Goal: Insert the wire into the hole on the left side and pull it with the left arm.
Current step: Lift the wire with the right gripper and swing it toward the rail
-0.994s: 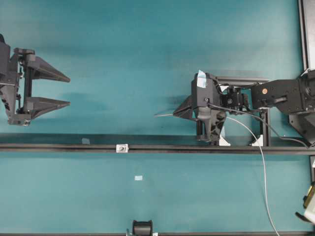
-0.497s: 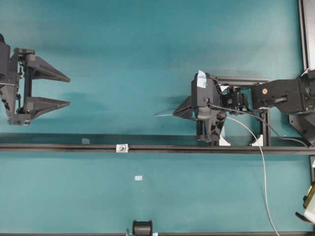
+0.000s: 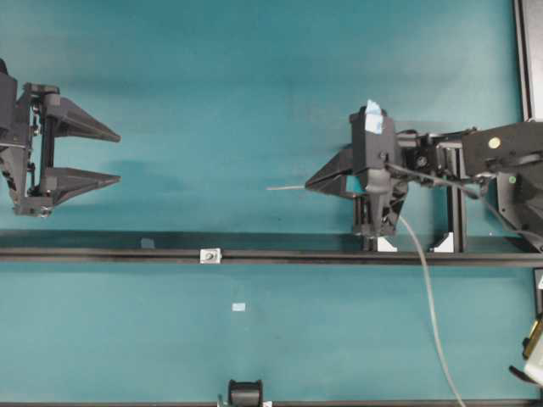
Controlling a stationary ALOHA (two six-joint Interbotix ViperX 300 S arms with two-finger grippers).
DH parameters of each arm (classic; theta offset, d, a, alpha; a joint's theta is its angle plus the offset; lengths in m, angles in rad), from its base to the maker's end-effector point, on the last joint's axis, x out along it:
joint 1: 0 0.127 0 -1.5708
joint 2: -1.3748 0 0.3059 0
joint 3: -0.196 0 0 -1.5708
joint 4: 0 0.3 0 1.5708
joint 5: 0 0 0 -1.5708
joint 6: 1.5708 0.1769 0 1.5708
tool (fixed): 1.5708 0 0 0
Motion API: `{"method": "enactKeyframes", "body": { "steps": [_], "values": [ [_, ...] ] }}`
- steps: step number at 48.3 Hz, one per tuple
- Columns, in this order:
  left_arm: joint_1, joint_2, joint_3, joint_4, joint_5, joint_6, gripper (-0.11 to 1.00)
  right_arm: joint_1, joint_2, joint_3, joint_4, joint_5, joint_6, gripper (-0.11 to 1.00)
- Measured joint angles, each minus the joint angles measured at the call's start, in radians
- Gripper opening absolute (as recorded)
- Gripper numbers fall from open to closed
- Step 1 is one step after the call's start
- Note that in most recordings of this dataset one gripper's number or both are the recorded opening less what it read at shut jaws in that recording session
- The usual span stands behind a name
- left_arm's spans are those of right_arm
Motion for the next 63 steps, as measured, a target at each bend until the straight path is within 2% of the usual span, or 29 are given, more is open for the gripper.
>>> {"method": "enactKeyframes", "body": {
  "steps": [11, 22, 30, 37, 45, 55, 58, 63],
  "values": [
    [0.000, -0.002, -0.009, 0.000, 0.000, -0.002, 0.92, -0.002, -0.080, 0.000, 0.000, 0.049, 0.000, 0.01],
    [-0.002, 0.000, -0.011, 0.000, 0.000, -0.009, 0.92, -0.003, -0.103, 0.025, 0.000, 0.034, 0.012, 0.01],
    [-0.026, 0.014, -0.011, 0.000, -0.015, -0.041, 0.92, 0.003, -0.103, 0.075, 0.009, -0.069, 0.052, 0.01],
    [-0.071, 0.046, -0.011, 0.000, -0.071, -0.060, 0.92, 0.051, -0.103, 0.129, 0.029, -0.227, 0.052, 0.01],
    [-0.132, 0.129, -0.009, 0.000, -0.164, -0.060, 0.92, 0.106, -0.078, 0.158, 0.089, -0.370, 0.051, 0.01],
    [-0.210, 0.272, -0.011, 0.000, -0.348, -0.060, 0.92, 0.176, -0.008, 0.155, 0.156, -0.457, 0.005, 0.01],
    [-0.239, 0.321, -0.014, 0.000, -0.403, -0.060, 0.92, 0.196, 0.017, 0.152, 0.193, -0.485, -0.026, 0.01],
    [-0.267, 0.402, -0.034, 0.000, -0.465, -0.060, 0.91, 0.244, 0.066, 0.143, 0.291, -0.552, -0.107, 0.01]
  ]
}}
